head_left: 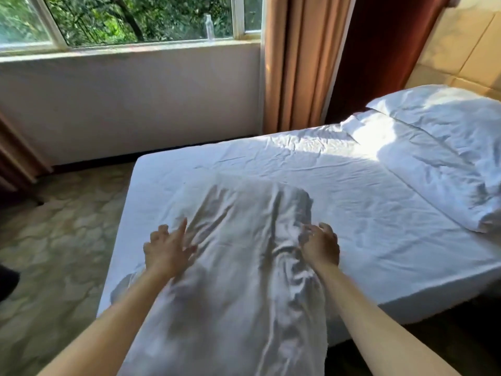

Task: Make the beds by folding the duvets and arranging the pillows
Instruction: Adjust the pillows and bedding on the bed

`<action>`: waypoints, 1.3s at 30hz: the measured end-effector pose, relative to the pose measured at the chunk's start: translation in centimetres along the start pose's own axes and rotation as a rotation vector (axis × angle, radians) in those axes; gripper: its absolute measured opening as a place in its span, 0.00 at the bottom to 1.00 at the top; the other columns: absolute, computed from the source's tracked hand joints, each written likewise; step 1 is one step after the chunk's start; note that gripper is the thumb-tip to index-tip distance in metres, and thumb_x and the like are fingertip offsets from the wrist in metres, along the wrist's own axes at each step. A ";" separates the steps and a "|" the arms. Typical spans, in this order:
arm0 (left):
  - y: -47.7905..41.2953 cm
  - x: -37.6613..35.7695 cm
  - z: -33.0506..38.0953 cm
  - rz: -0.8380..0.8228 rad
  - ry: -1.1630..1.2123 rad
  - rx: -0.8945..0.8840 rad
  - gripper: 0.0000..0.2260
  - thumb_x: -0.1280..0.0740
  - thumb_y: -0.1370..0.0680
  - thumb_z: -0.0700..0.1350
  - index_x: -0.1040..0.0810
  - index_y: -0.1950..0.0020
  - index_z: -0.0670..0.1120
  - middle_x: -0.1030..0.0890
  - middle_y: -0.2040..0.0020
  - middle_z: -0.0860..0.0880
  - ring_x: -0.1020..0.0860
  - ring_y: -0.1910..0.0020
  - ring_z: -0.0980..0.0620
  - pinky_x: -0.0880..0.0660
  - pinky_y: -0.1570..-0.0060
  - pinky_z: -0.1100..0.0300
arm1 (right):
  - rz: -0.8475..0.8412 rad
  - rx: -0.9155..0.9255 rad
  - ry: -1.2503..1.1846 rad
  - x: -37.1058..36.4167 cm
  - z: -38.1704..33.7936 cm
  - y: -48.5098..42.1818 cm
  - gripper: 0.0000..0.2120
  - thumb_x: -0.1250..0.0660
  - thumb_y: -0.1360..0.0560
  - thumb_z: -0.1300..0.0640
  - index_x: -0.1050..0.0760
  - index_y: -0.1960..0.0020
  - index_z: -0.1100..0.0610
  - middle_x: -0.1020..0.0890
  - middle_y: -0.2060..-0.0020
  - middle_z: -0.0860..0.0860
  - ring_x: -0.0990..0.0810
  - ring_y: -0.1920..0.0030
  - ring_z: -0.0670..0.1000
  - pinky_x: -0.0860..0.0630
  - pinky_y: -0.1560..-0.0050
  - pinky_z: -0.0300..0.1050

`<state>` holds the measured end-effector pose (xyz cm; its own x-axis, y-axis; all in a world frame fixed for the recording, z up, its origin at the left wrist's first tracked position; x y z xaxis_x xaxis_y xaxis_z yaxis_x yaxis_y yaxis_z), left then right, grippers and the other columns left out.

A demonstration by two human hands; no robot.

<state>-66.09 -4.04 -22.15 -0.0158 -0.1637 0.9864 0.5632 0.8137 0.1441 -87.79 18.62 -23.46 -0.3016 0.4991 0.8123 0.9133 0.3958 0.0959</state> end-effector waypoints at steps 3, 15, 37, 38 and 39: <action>-3.3 -5.4 -0.5 -0.353 -0.048 -0.082 0.31 0.45 0.23 0.66 0.53 0.24 0.63 0.56 0.22 0.44 0.50 0.24 0.41 0.42 0.32 0.39 | -0.191 -0.094 0.128 -3.7 -0.5 -1.2 0.18 0.42 0.24 0.55 0.28 0.35 0.48 0.38 0.29 0.56 0.34 0.33 0.60 0.33 0.34 0.52; -15.6 -12.9 2.3 -0.449 0.016 -0.246 0.46 0.64 0.45 0.80 0.71 0.30 0.66 0.71 0.25 0.51 0.67 0.25 0.46 0.58 0.35 0.27 | -0.542 0.011 0.390 -19.8 -3.1 -6.1 0.49 0.77 0.40 0.23 0.62 0.24 0.43 0.53 0.23 0.52 0.54 0.23 0.53 0.55 0.27 0.56; 4.1 -9.0 30.0 -0.271 -0.061 -1.047 0.29 0.54 0.20 0.61 0.63 0.23 0.55 0.64 0.23 0.46 0.59 0.23 0.45 0.54 0.29 0.37 | -0.256 -0.863 0.201 7.5 23.5 21.3 0.22 0.51 0.18 0.51 0.43 0.24 0.52 0.43 0.24 0.54 0.46 0.24 0.56 0.47 0.26 0.53; 7.7 -9.0 32.0 -0.276 -0.077 -1.124 0.29 0.54 0.20 0.61 0.63 0.23 0.54 0.64 0.23 0.46 0.59 0.23 0.45 0.54 0.29 0.38 | -0.220 -0.947 0.169 9.2 25.3 26.1 0.22 0.51 0.18 0.52 0.43 0.24 0.54 0.41 0.25 0.55 0.43 0.25 0.56 0.43 0.29 0.51; 11.7 -9.1 33.6 -0.287 -0.088 -1.196 0.29 0.54 0.19 0.60 0.64 0.23 0.54 0.63 0.23 0.45 0.59 0.23 0.45 0.54 0.29 0.38 | -0.182 -1.025 0.147 10.7 27.0 31.1 0.22 0.51 0.18 0.52 0.42 0.25 0.56 0.38 0.26 0.55 0.40 0.27 0.56 0.39 0.33 0.49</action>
<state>-87.17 25.70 -26.81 -0.2933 -0.1762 0.9396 0.9312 -0.2752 0.2390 -69.97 57.08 -27.29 -0.4844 0.3719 0.7919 0.6727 -0.4204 0.6089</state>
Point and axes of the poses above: each hand's wrist, its own y-axis away from the middle knuckle, its own x-axis out of the back of the hand, z = x × y, the point moved 1 cm from there along -y, towards the middle knuckle
